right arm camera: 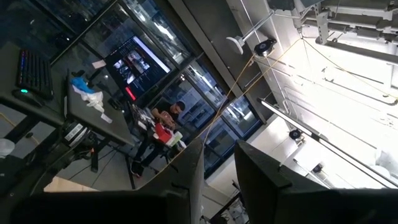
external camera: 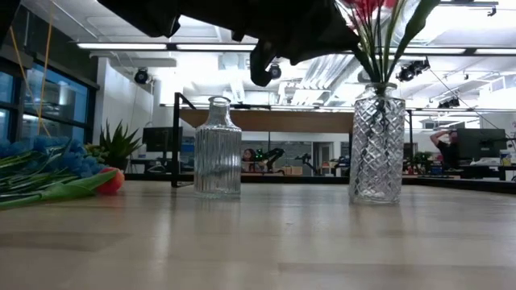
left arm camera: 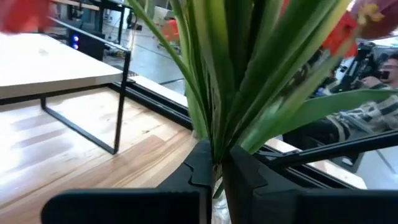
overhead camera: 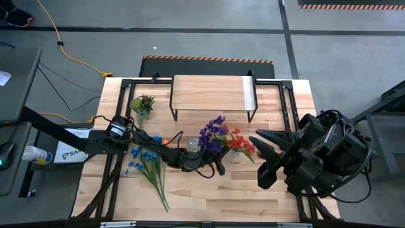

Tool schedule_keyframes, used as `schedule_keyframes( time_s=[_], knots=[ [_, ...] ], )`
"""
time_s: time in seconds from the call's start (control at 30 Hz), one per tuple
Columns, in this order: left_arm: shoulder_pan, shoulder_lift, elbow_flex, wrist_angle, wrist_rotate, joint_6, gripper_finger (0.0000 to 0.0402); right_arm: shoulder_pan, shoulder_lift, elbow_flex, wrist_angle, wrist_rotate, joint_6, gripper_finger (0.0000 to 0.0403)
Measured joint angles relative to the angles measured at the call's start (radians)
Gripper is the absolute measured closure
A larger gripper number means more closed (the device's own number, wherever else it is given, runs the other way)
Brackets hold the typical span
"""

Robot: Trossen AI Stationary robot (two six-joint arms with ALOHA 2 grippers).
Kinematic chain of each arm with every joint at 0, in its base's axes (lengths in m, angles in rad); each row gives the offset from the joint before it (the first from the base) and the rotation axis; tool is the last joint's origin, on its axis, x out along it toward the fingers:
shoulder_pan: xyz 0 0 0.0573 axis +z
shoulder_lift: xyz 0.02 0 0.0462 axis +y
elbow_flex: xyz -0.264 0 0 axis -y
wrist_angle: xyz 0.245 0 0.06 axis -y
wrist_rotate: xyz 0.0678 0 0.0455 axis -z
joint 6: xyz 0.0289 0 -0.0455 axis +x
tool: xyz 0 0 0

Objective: Pick and place flowers into a vace then onto a shelf
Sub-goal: Put the purple flowers into the right transparent flower vase

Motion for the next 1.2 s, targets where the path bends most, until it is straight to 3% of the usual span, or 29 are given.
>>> schedule_keyframes(
  time_s=[1.2],
  knots=[
    [0.007, -0.001, 0.001, -0.138, 0.073, -0.048, 0.0336, -0.001, 0.0, 0.0, 0.0, -0.016, 0.0, 0.032]
  ],
)
